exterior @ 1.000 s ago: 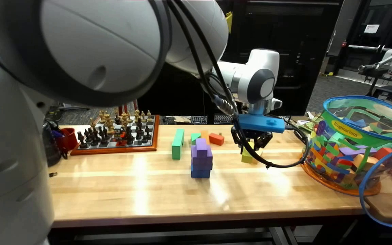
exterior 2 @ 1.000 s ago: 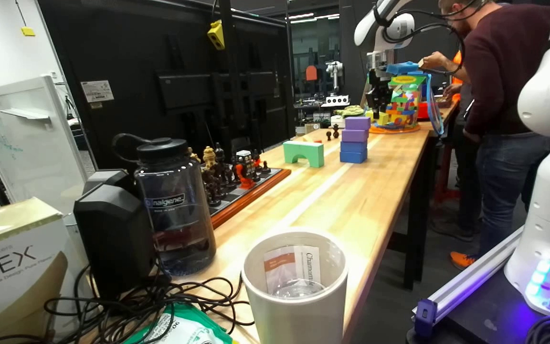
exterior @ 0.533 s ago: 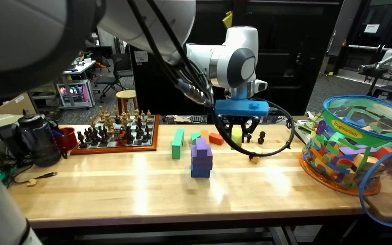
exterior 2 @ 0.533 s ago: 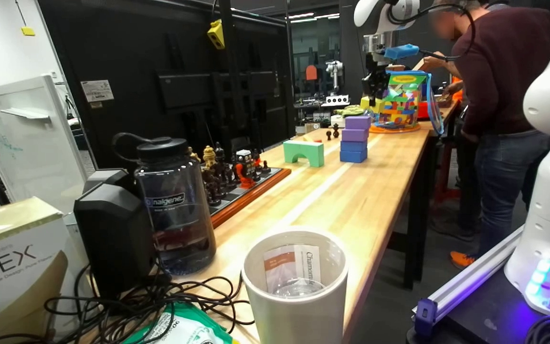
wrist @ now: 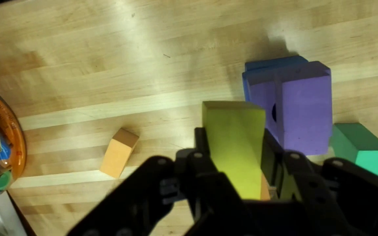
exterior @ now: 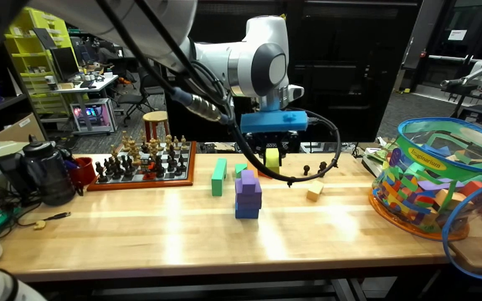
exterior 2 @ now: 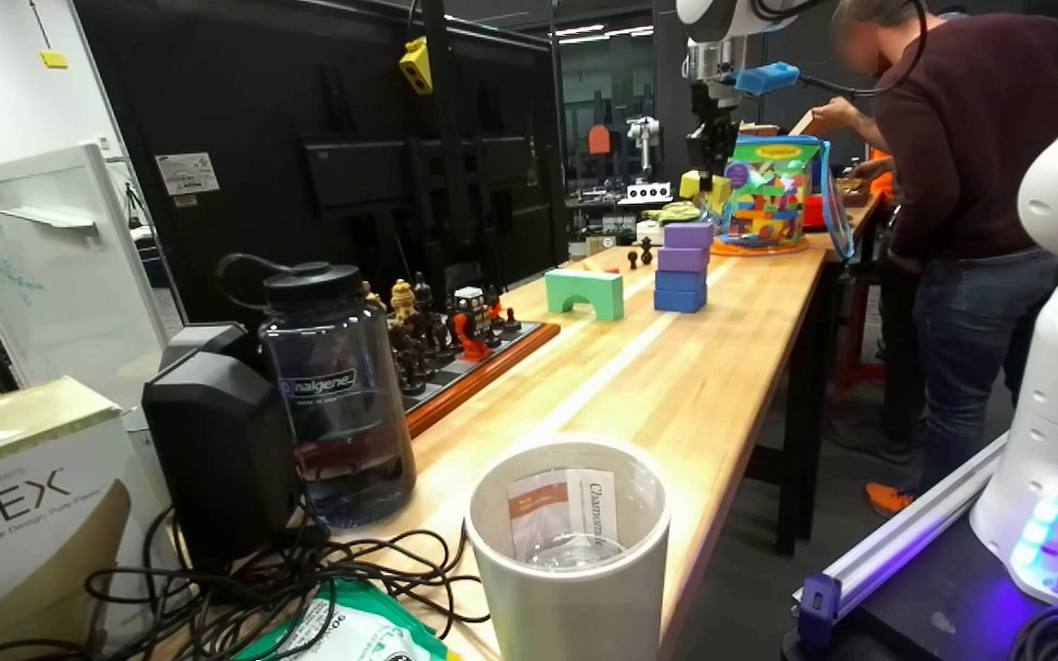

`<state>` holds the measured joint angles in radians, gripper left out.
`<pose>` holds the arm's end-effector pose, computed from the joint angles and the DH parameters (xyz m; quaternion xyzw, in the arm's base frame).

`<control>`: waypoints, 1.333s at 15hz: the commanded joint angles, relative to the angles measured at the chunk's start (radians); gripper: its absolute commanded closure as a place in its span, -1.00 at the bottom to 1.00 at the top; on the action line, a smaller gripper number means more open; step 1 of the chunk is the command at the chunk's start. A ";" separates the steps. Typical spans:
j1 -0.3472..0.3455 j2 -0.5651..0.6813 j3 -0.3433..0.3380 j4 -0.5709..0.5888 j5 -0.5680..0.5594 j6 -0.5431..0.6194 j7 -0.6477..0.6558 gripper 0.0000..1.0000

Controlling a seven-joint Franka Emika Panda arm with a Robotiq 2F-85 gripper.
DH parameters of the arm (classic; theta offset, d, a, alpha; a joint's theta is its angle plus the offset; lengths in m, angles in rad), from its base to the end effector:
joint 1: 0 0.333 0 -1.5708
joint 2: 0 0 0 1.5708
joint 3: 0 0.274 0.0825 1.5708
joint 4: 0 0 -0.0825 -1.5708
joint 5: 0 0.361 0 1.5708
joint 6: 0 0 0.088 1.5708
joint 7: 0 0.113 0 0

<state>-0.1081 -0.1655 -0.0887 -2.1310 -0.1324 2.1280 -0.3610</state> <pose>0.4953 -0.1066 0.4569 0.9891 0.1118 0.0636 0.0718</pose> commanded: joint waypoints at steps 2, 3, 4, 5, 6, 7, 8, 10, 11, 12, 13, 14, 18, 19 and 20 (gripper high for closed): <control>0.028 -0.087 0.016 -0.054 -0.053 -0.039 0.021 0.71; 0.032 -0.094 0.019 -0.053 -0.059 -0.054 0.023 0.71; 0.036 -0.097 0.021 -0.052 -0.060 -0.072 0.020 0.71; 0.039 -0.101 0.024 -0.054 -0.065 -0.080 0.022 0.71; 0.044 -0.104 0.026 -0.054 -0.064 -0.093 0.010 0.71; 0.049 -0.105 0.028 -0.053 -0.061 -0.104 0.005 0.71; 0.054 -0.103 0.029 -0.051 -0.058 -0.111 0.003 0.71; 0.064 -0.097 0.033 -0.049 -0.055 -0.123 0.001 0.71; 0.069 -0.095 0.036 -0.048 -0.056 -0.127 0.000 0.71; 0.073 -0.092 0.038 -0.048 -0.057 -0.131 -0.001 0.71; 0.076 -0.089 0.040 -0.047 -0.058 -0.135 -0.002 0.71; 0.078 -0.086 0.040 -0.047 -0.057 -0.138 -0.002 0.71; 0.085 -0.077 0.041 -0.050 -0.052 -0.152 -0.013 0.71; 0.086 -0.074 0.041 -0.049 -0.052 -0.155 -0.013 0.71; 0.086 -0.071 0.041 -0.049 -0.052 -0.157 -0.012 0.71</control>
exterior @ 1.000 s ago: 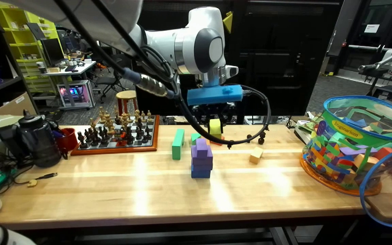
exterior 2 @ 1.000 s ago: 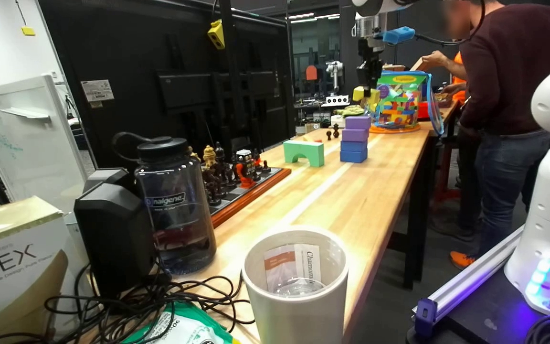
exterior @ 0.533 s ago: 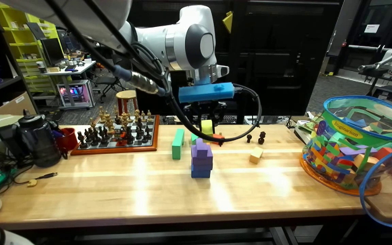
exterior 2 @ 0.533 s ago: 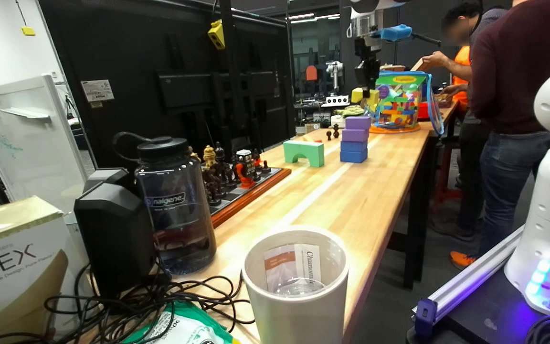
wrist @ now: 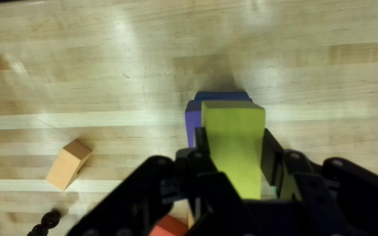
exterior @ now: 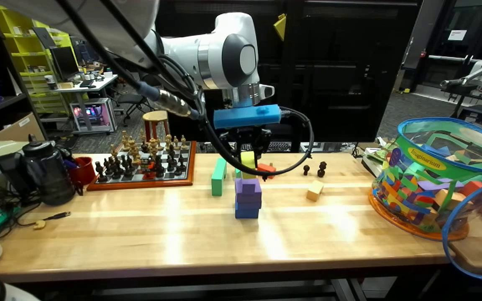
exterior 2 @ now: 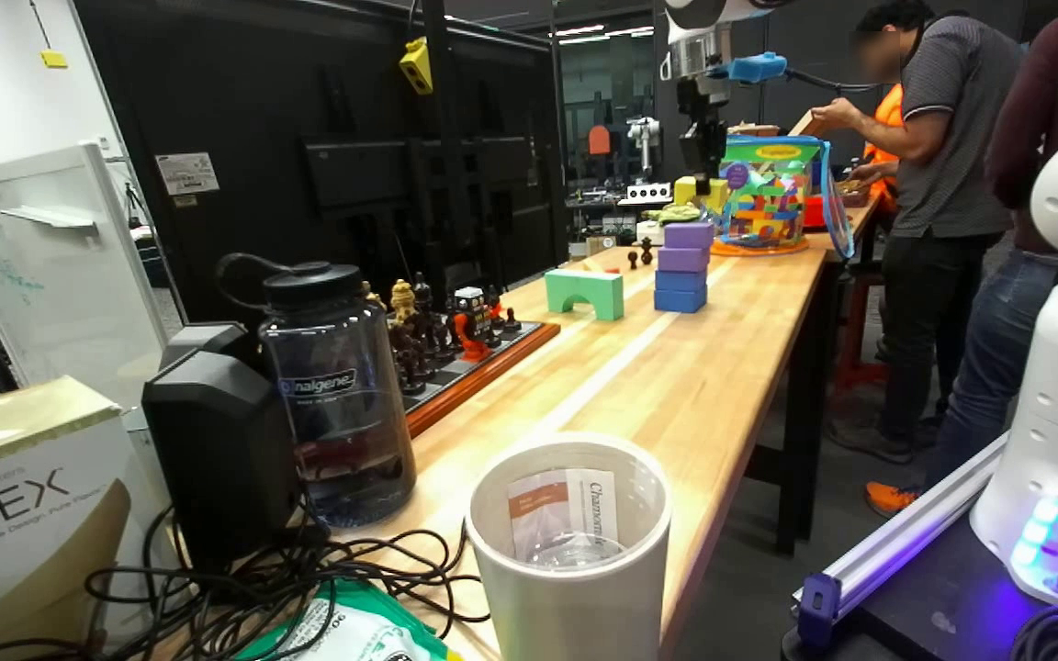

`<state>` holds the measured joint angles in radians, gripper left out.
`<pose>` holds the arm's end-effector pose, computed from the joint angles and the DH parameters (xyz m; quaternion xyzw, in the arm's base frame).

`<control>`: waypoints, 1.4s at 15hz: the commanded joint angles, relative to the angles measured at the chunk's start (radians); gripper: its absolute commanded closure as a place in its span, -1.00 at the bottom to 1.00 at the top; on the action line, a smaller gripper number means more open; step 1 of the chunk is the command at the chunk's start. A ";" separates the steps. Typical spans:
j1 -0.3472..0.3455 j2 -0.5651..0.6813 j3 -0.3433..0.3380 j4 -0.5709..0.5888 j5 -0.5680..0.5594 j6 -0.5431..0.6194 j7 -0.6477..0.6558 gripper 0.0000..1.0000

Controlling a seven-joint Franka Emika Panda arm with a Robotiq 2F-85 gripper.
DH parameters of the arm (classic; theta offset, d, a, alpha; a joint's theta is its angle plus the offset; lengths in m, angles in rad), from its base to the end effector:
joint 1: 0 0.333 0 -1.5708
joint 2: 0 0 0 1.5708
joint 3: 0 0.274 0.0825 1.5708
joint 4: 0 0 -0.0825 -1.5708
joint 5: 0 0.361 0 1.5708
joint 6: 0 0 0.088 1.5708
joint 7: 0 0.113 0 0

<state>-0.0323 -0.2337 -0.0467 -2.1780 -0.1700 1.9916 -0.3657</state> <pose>0.4742 -0.0497 0.4557 0.9815 0.1754 0.0070 0.0763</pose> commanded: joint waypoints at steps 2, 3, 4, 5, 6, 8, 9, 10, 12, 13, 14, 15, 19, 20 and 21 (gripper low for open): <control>0.011 0.004 -0.001 0.000 -0.014 -0.026 -0.010 0.71; 0.011 0.007 0.000 0.001 -0.013 -0.028 -0.012 0.71; 0.012 0.010 0.000 0.003 -0.013 -0.030 -0.015 0.71; 0.013 0.014 0.001 0.004 -0.014 -0.033 -0.015 0.71; 0.014 0.018 0.002 0.006 -0.013 -0.035 -0.018 0.71; 0.016 0.023 0.003 0.008 -0.012 -0.037 -0.022 0.71; 0.017 0.027 0.004 0.010 -0.015 -0.035 -0.024 0.71; 0.018 0.029 0.005 0.011 -0.015 -0.035 -0.025 0.71; 0.020 0.034 0.005 0.016 -0.014 -0.037 -0.028 0.71; 0.021 0.037 0.004 0.018 -0.013 -0.037 -0.031 0.71; 0.022 0.041 0.004 0.021 -0.011 -0.038 -0.033 0.71; 0.022 0.045 0.003 0.026 -0.008 -0.041 -0.038 0.71; 0.021 0.062 0.000 0.047 -0.001 -0.051 -0.046 0.71; 0.020 0.066 0.000 0.052 0.000 -0.054 -0.048 0.71; 0.020 0.070 -0.001 0.058 0.002 -0.057 -0.051 0.71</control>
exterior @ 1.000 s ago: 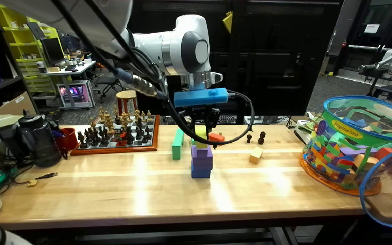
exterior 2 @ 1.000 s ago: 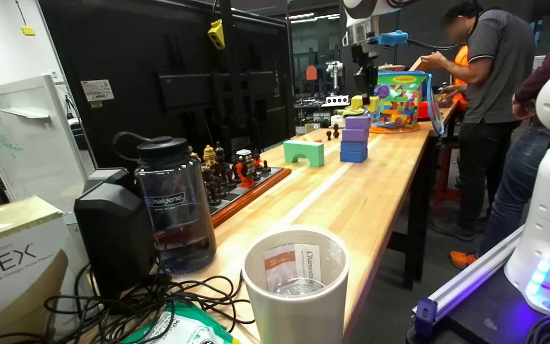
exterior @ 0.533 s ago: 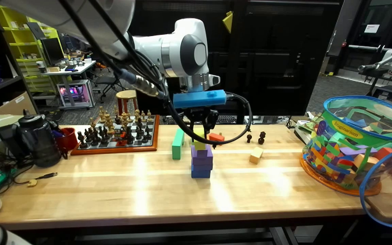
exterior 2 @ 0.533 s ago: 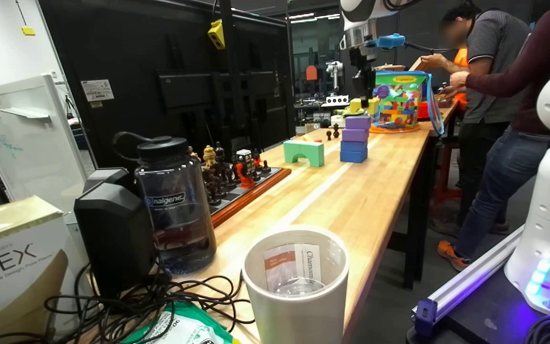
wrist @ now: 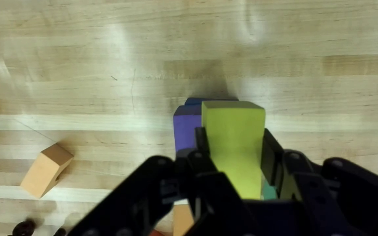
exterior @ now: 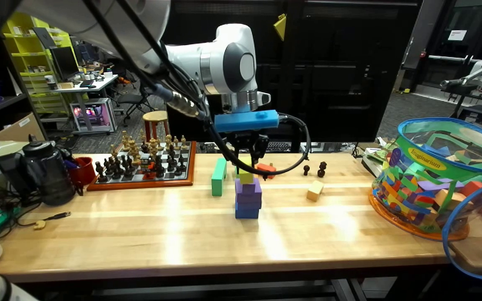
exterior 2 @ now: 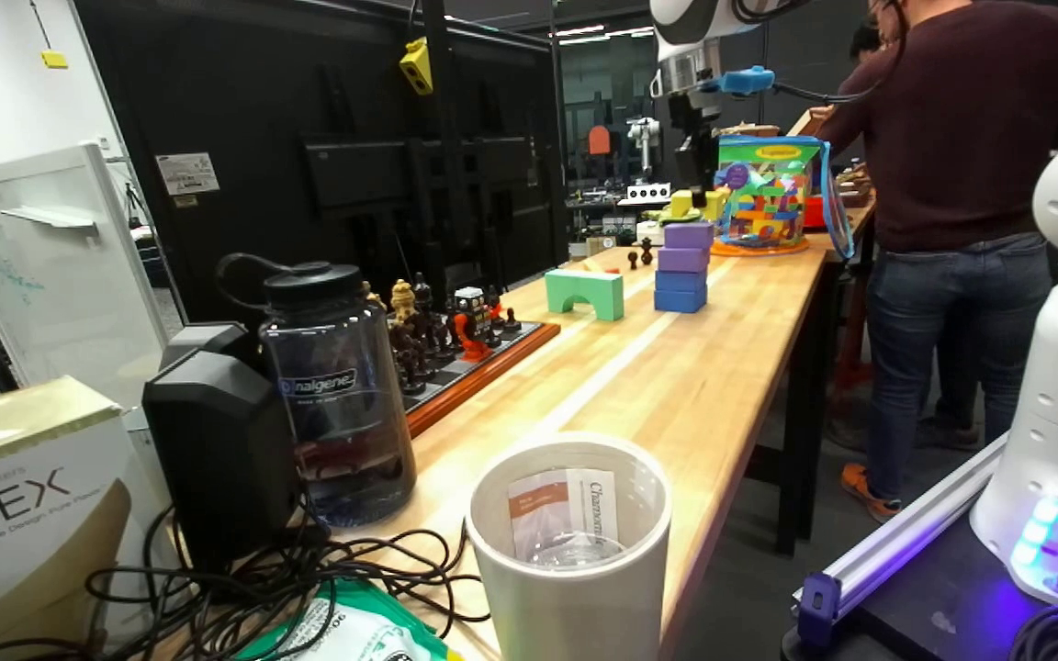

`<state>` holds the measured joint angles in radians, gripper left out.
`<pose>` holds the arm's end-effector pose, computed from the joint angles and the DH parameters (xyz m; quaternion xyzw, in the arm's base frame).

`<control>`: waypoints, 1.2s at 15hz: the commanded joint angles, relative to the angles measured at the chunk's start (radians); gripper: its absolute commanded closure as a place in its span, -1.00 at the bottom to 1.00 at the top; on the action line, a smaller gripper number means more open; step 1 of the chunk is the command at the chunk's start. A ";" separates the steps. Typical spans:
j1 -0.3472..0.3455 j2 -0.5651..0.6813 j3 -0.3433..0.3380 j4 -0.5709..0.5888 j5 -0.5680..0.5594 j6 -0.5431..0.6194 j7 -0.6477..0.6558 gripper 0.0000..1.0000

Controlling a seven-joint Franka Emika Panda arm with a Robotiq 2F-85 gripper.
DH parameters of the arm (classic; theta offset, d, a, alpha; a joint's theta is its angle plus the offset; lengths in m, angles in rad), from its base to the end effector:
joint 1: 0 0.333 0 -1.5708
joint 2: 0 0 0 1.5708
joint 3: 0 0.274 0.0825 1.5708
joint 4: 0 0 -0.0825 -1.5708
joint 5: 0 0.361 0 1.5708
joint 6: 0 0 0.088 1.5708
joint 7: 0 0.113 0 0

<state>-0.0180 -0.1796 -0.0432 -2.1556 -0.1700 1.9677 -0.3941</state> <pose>0.4823 -0.0419 0.4379 0.9773 0.1982 -0.0207 0.0715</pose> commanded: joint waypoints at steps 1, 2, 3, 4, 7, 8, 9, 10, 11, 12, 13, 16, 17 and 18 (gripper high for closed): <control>0.006 0.020 -0.005 0.040 0.004 -0.036 -0.026 0.71; 0.006 0.024 -0.005 0.046 0.006 -0.040 -0.030 0.71; 0.005 0.028 -0.006 0.051 0.009 -0.041 -0.034 0.71; 0.005 0.032 -0.006 0.056 0.012 -0.043 -0.037 0.71; 0.003 0.043 -0.008 0.066 0.020 -0.047 -0.043 0.71; 0.002 0.044 -0.009 0.067 0.023 -0.048 -0.045 0.71; 0.002 0.045 -0.010 0.067 0.025 -0.047 -0.048 0.71; 0.001 0.046 -0.012 0.068 0.028 -0.047 -0.053 0.71; 0.000 0.048 -0.013 0.069 0.032 -0.047 -0.058 0.71; -0.001 0.049 -0.015 0.070 0.038 -0.047 -0.062 0.71; -0.001 0.050 -0.017 0.071 0.040 -0.047 -0.063 0.71; -0.003 0.050 -0.023 0.071 0.052 -0.049 -0.073 0.71; -0.003 0.050 -0.025 0.071 0.057 -0.049 -0.077 0.71; -0.003 0.050 -0.027 0.072 0.063 -0.051 -0.083 0.71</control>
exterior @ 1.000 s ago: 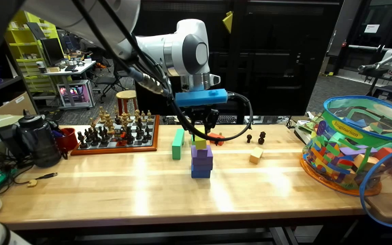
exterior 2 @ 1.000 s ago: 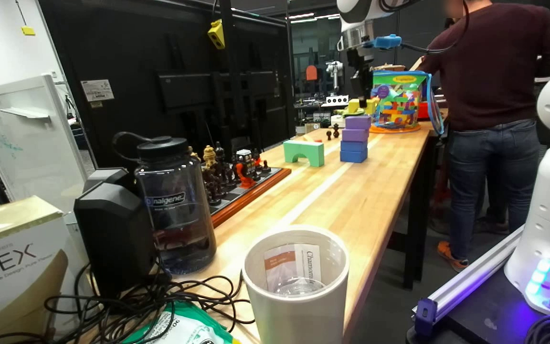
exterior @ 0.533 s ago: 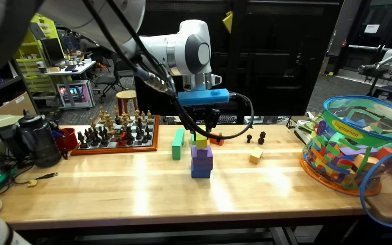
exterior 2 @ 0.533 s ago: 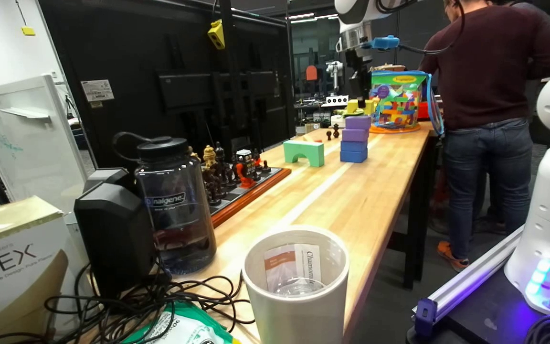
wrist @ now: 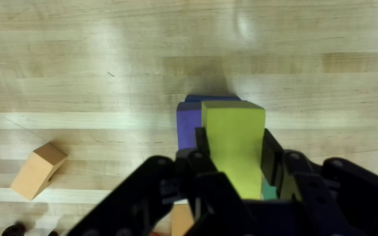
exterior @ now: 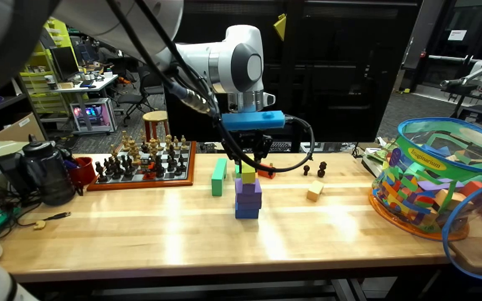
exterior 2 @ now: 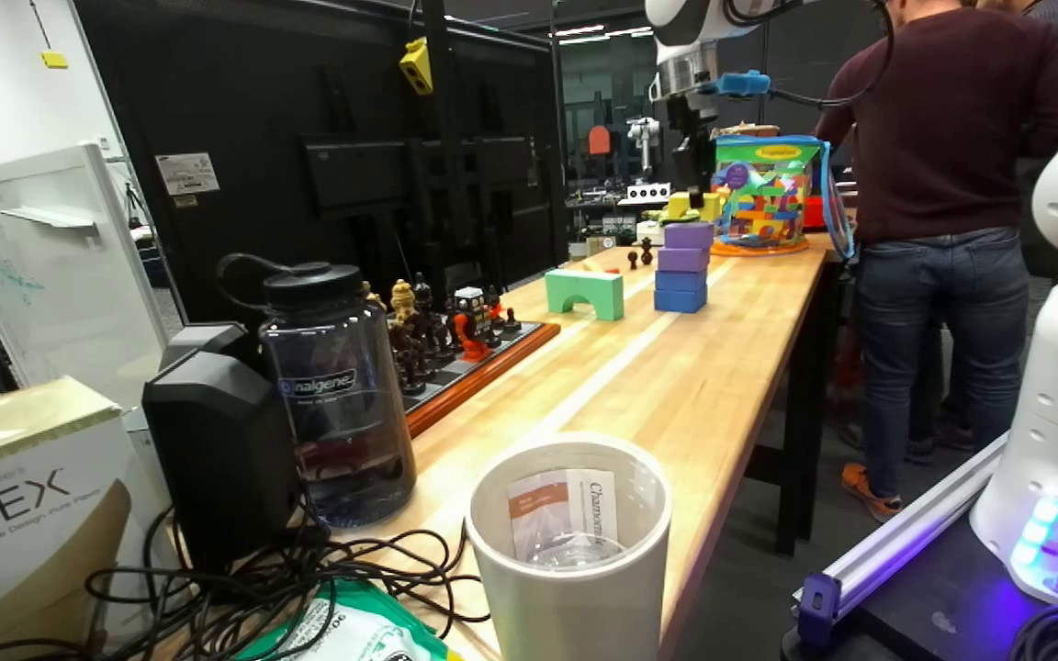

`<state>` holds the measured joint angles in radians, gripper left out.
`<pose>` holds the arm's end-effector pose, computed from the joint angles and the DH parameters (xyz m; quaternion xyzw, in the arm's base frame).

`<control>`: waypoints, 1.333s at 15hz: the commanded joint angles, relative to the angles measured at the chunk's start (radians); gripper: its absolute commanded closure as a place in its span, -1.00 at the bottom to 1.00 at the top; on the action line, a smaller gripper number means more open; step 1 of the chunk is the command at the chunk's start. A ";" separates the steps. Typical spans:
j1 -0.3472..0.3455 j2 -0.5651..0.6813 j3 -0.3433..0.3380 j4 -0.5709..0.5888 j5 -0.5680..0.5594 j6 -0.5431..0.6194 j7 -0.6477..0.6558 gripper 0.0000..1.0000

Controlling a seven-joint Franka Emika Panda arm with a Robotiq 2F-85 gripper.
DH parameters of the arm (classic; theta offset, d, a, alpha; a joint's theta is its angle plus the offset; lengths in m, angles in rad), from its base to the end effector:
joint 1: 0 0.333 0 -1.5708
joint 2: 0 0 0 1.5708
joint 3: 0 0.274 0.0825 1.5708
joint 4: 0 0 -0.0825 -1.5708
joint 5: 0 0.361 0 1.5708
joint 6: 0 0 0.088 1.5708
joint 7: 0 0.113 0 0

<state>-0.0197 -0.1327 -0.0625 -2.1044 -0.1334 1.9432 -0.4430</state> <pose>0.4926 -0.0509 0.4355 0.9771 0.2041 -0.0287 0.0519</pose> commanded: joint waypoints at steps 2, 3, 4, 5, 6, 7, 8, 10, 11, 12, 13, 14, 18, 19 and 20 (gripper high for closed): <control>-0.001 0.003 -0.011 0.021 0.039 -0.030 -0.044 0.71; -0.001 0.003 -0.012 0.022 0.045 -0.032 -0.049 0.71; -0.001 0.004 -0.013 0.022 0.049 -0.033 -0.053 0.71; -0.001 0.004 -0.013 0.022 0.052 -0.035 -0.055 0.71; -0.001 0.004 -0.014 0.022 0.055 -0.036 -0.056 0.71; -0.001 0.004 -0.014 0.022 0.058 -0.037 -0.058 0.71; -0.001 0.004 -0.014 0.022 0.060 -0.038 -0.061 0.71; -0.001 0.006 -0.014 0.024 0.065 -0.041 -0.065 0.71; -0.001 0.007 -0.015 0.024 0.066 -0.042 -0.066 0.71; -0.001 0.008 -0.015 0.025 0.069 -0.043 -0.068 0.71; -0.001 0.009 -0.016 0.026 0.072 -0.044 -0.070 0.71; -0.001 0.009 -0.016 0.026 0.074 -0.045 -0.071 0.71; -0.001 0.012 -0.016 0.029 0.076 -0.047 -0.076 0.71; -0.002 0.015 -0.016 0.033 0.076 -0.049 -0.078 0.71; -0.002 0.019 -0.016 0.037 0.076 -0.052 -0.080 0.71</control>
<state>-0.0198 -0.1261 -0.0751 -2.0978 -0.0748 1.9198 -0.4959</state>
